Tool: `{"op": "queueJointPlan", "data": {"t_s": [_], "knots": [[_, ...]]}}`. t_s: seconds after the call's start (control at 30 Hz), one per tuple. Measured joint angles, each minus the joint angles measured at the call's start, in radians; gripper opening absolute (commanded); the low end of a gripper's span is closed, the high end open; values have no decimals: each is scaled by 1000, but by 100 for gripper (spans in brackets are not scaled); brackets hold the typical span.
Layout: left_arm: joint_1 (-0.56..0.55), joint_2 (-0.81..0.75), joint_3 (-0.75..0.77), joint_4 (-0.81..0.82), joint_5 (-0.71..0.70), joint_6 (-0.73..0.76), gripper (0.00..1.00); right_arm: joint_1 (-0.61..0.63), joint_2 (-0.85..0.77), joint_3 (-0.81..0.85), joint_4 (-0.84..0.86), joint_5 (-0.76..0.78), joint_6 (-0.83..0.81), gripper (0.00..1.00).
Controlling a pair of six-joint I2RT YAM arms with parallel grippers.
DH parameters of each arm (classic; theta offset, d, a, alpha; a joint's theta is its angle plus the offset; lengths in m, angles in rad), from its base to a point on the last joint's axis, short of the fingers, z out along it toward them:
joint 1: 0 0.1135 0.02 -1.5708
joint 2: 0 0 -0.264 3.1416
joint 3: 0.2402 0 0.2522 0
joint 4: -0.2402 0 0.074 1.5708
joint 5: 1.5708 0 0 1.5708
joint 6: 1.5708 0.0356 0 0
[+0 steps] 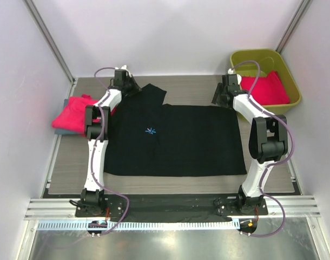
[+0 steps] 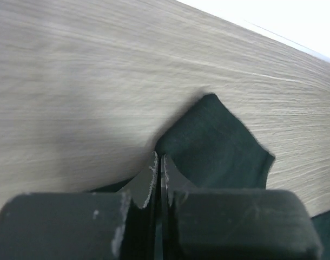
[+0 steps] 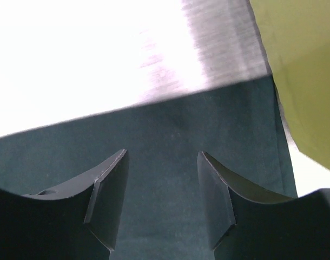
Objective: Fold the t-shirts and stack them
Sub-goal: Fold the tshirt
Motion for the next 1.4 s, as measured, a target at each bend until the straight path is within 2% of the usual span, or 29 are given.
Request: {"op": "queueJointPlan", "data": {"t_s": [0.13,0.33,0.47,0.8,1.4], "knots": [[34,-100,-178,68,-27,-18,0,2,73,82,-18,13,-3,59],[71,-188,-291,76,-103,-5,0,18,204,212,-70,81,-23,60],[77,-229,-307,77,-140,3,0,34,266,283,-107,117,-31,61],[105,-319,-394,114,-213,5,0,40,301,332,-149,179,-37,63],[115,-319,-376,144,-159,-8,0,25,484,526,-180,267,-58,63]]}}
